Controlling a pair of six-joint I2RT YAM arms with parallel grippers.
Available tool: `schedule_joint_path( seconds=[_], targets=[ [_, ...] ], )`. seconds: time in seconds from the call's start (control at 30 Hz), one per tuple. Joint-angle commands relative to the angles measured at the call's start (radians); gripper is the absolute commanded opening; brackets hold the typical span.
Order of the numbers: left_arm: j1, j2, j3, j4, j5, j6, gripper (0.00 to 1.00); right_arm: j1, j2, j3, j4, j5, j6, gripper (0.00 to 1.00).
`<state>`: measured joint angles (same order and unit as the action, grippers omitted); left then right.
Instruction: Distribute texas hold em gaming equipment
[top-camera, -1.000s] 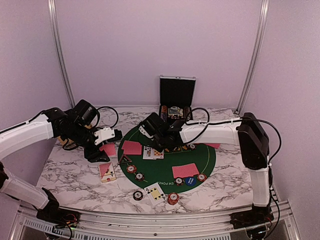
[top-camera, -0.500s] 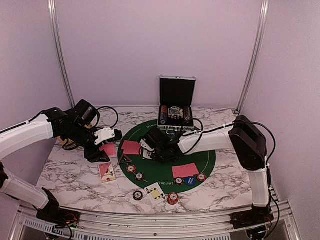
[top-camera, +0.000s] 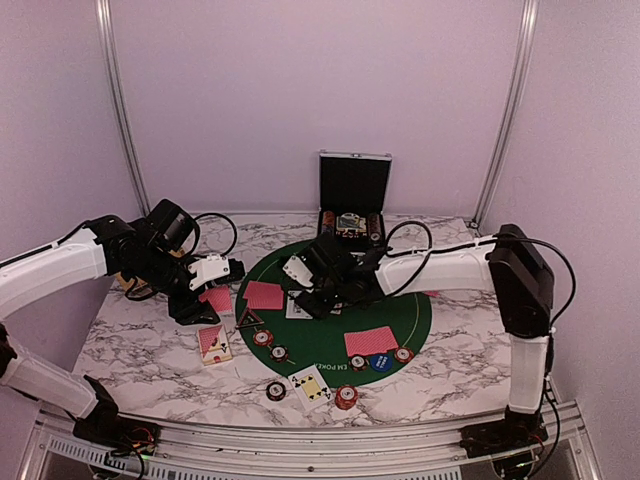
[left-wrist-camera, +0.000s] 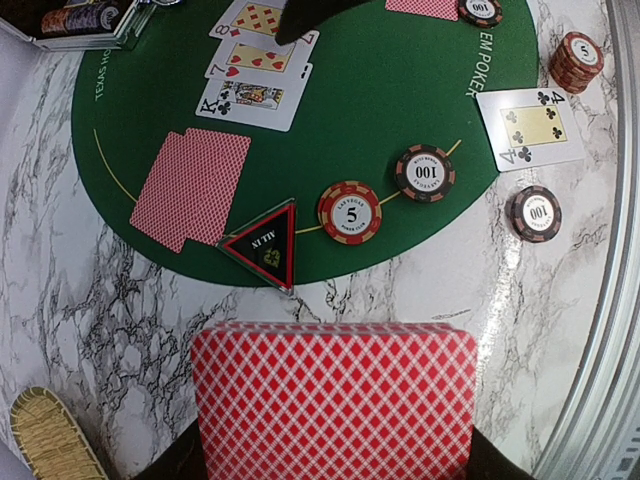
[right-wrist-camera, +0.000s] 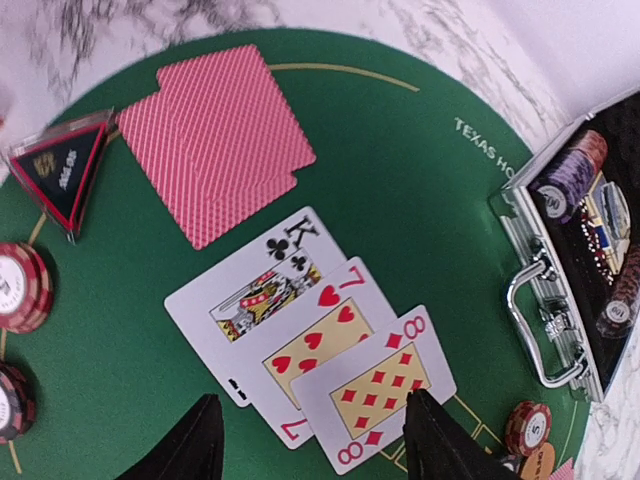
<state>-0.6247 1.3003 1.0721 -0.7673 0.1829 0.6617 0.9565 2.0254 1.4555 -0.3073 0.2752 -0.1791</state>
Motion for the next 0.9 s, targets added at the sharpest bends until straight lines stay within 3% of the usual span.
schedule_joint_path(
  seconds=[0.0, 0.27, 0.33, 0.37, 0.47, 0.57, 0.6, 0.73, 0.87],
  targets=[
    [0.005, -0.031, -0.004, -0.001, 0.017, 0.001, 0.00, -0.095, -0.123, -0.002, 0.042, -0.202, 0.184, 0.61],
    [0.005, -0.028, 0.005, 0.000, 0.010, -0.001, 0.00, -0.139, -0.137, 0.035, 0.035, -0.475, 0.464, 0.76],
    [0.005, -0.029, 0.003, 0.000, 0.013, -0.002, 0.00, -0.139, -0.132, 0.048, 0.021, -0.508, 0.498, 0.95],
    [0.005, -0.030, 0.003, 0.000, 0.014, -0.004, 0.00, -0.143, -0.140, 0.044, 0.028, -0.524, 0.530, 0.99],
    [0.005, -0.031, -0.002, 0.001, 0.014, -0.007, 0.00, -0.194, -0.207, -0.049, 0.167, -0.552, 0.706, 0.99],
    [0.005, -0.036, -0.008, 0.001, 0.011, -0.004, 0.00, -0.267, -0.252, -0.210, 0.421, -0.746, 0.858, 0.99],
    [0.005, -0.036, -0.009, 0.001, 0.010, -0.004, 0.00, -0.273, -0.249, -0.209, 0.441, -0.762, 0.876, 0.99],
    [0.005, -0.033, -0.009, 0.000, 0.017, -0.001, 0.00, -0.208, -0.205, -0.076, 0.214, -0.660, 0.750, 0.99],
    [0.005, -0.032, -0.010, 0.000, 0.025, -0.002, 0.00, -0.215, -0.230, -0.147, 0.339, -0.665, 0.852, 0.99]
  ],
)
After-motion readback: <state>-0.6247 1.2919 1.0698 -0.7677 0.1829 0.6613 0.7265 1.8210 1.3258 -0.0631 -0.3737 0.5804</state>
